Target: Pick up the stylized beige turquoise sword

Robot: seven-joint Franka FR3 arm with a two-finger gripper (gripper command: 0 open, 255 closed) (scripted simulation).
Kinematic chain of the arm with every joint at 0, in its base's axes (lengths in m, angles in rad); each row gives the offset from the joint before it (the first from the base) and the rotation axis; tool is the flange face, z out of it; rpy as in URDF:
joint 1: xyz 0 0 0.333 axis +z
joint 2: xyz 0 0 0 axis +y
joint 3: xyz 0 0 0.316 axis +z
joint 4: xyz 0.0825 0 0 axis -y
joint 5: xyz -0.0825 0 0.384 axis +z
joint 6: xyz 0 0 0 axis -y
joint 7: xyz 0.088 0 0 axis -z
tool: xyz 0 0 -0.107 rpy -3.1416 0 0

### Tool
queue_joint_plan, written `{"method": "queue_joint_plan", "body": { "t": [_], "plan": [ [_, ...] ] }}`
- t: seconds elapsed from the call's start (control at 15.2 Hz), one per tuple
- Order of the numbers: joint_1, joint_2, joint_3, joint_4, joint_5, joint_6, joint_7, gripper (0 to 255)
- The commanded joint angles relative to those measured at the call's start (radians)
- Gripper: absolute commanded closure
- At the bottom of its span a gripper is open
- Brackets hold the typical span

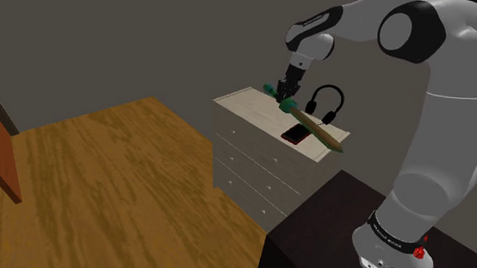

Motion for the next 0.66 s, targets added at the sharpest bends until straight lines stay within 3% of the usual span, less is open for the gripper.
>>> {"method": "queue_joint_plan", "body": {
  "t": [0.0,0.59],
  "plan": [
    [0.002,-0.013,-0.002,0.010,-0.008,-0.020,0.011,255],
    [0.002,-0.045,-0.008,0.062,-0.030,-0.098,0.043,255]
  ]
}}
